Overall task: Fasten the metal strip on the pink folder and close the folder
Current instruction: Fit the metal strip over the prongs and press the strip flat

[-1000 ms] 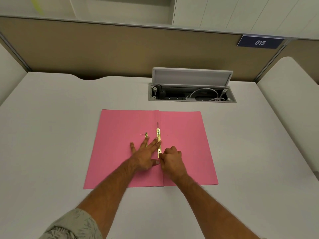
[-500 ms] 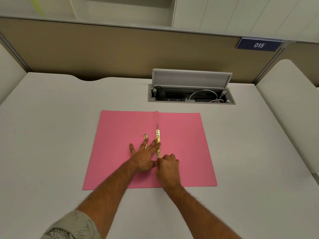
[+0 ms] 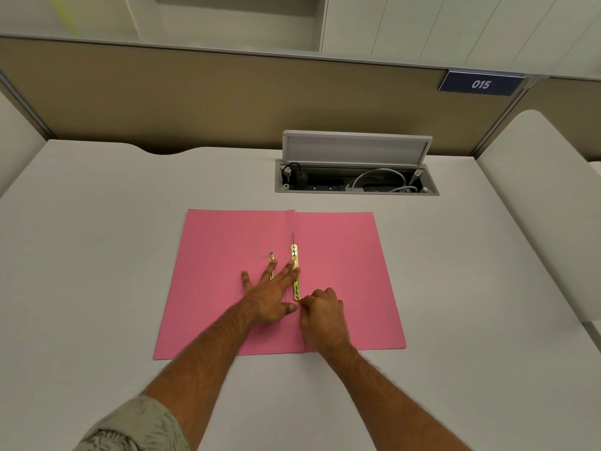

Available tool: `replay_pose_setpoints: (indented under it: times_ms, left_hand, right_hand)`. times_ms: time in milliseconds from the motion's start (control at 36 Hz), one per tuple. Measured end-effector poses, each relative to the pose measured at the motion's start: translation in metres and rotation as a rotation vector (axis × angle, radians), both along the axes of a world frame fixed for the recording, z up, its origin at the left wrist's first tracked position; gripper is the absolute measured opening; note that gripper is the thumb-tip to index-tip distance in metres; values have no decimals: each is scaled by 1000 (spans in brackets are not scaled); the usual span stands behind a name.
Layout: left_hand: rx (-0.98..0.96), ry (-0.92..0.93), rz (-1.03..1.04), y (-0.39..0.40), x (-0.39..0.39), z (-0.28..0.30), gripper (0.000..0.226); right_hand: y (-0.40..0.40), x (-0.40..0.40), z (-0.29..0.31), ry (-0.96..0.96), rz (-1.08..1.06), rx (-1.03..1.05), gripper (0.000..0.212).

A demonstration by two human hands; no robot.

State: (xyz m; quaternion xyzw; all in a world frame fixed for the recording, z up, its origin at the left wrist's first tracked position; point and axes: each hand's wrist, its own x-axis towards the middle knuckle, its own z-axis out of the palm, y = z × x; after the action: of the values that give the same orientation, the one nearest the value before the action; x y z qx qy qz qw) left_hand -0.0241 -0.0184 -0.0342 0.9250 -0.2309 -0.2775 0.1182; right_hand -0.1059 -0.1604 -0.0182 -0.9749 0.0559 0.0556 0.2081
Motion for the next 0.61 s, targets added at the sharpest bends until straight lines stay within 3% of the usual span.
replay_pose_setpoints:
  times_ms: [222, 417, 611]
  left_hand:
    - [-15, -15, -5, 0, -3, 0, 89]
    - [-71, 39, 16, 1, 2, 8, 94]
    - [-195, 64, 175, 9, 10, 21, 80]
  right_hand:
    - [-11, 11, 3, 6, -5, 155, 33]
    - [-29, 24, 11, 138, 250, 129, 106]
    - [-30, 40, 9, 193, 390, -40, 124]
